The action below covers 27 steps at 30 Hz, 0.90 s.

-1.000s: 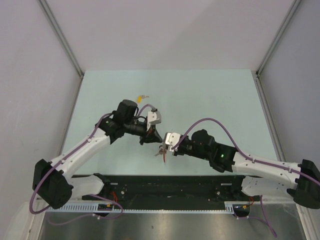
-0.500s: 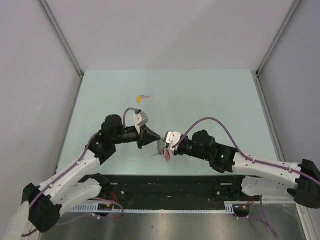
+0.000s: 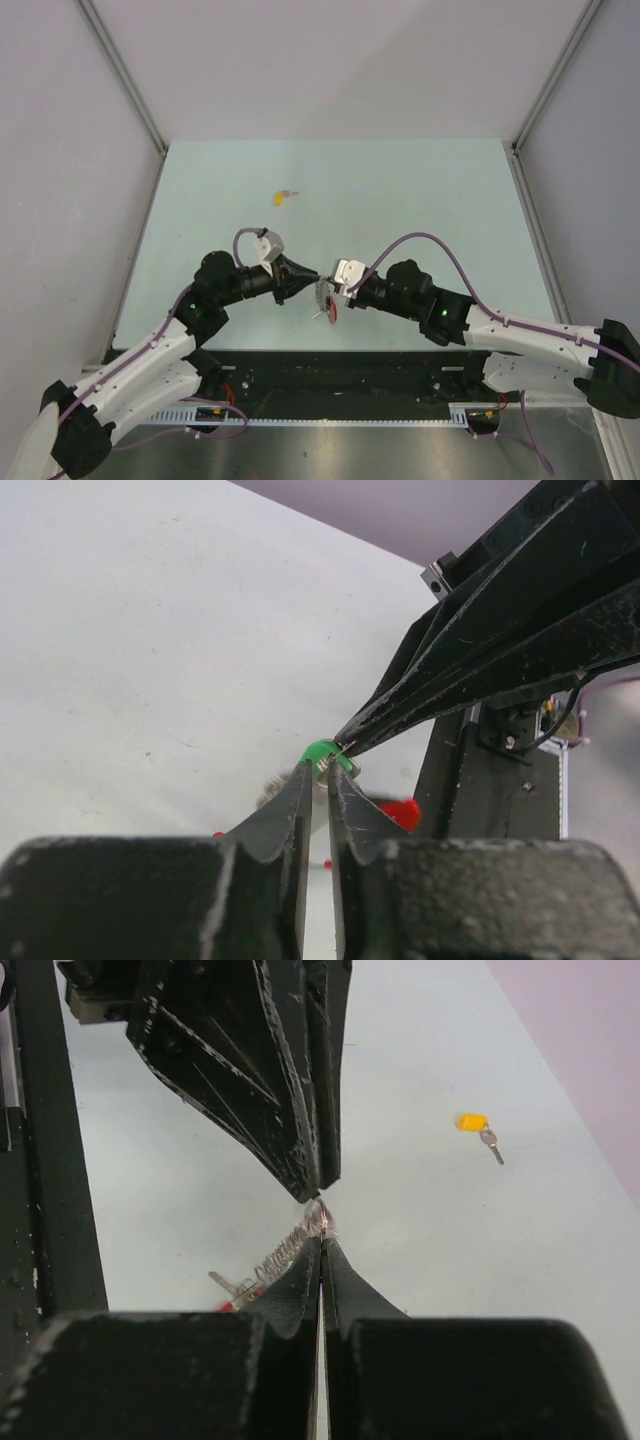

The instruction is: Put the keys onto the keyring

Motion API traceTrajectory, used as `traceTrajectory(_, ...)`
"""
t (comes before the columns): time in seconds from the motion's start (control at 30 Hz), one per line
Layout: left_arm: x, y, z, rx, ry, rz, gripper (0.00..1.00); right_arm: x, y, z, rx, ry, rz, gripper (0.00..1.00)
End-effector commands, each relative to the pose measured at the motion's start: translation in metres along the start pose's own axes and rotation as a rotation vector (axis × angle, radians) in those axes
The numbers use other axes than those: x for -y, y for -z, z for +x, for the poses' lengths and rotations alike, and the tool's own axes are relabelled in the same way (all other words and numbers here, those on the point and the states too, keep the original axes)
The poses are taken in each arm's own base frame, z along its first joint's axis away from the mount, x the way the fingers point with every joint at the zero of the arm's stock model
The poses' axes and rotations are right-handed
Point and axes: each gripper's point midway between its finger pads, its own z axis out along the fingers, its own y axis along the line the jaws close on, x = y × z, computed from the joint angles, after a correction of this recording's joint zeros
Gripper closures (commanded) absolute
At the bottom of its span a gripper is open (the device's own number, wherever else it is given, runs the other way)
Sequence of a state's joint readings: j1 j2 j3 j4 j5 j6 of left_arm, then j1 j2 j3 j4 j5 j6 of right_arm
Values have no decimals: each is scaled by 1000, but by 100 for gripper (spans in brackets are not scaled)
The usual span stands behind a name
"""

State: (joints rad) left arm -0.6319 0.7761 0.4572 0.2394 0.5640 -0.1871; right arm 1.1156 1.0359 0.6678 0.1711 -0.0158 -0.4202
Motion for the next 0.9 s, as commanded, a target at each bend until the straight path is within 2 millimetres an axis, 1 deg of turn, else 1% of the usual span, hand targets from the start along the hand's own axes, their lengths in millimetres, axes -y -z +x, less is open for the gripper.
traceTrajectory(0.0,0,5,-17,72,-18,-27,79,13,5,-19,69,16,37,100)
traceTrajectory(0.03,1,7,-18,77,-23,-32,71,14,6,-20,70,19,37,100)
traceTrajectory(0.13,-2,10,-17,73,-26,-58,60,16,6,-20,66,21,40,100)
traceTrajectory(0.27,-2,10,-18,52,-46,-54,53,16,7,-21,66,26,36,100)
traceTrajectory(0.33,-1,8,-15,20,-65,-37,48,16,7,-24,71,31,31,100)
traceTrajectory(0.37,2,7,-20,16,-80,-19,46,16,8,-24,69,31,32,100)
traceTrajectory(0.4,-1,5,-11,-34,-69,-17,44,16,8,-24,68,34,30,100)
traceTrajectory(0.43,-1,4,-9,-55,-102,-6,42,16,9,-25,69,35,28,100)
traceTrajectory(0.47,3,3,-17,-64,-123,21,41,15,9,-25,66,37,20,100)
traceTrajectory(0.5,1,0,-12,-101,-119,28,41,14,8,-24,63,37,15,100)
traceTrajectory(0.53,-1,1,-3,-154,-152,39,41,14,9,-25,64,40,12,100)
traceTrajectory(0.57,0,-1,-12,-156,-180,50,41,12,9,-25,64,40,4,100)
traceTrajectory(0.6,-2,-3,-7,-190,-183,67,40,11,9,-25,62,42,-2,100)
traceTrajectory(0.63,-2,-2,-9,-221,-218,82,40,10,9,-26,65,44,-7,100)
traceTrajectory(0.7,-1,-4,-7,-261,-246,119,40,9,9,-26,63,45,-14,100)
traceTrajectory(0.73,-4,-7,-1,-294,-274,141,39,9,8,-26,61,47,-16,100)
traceTrajectory(0.77,-4,-6,-1,-320,-280,153,40,8,9,-26,60,48,-19,100)
traceTrajectory(0.87,-4,-8,9,-380,-304,215,40,8,9,-25,57,48,-19,100)
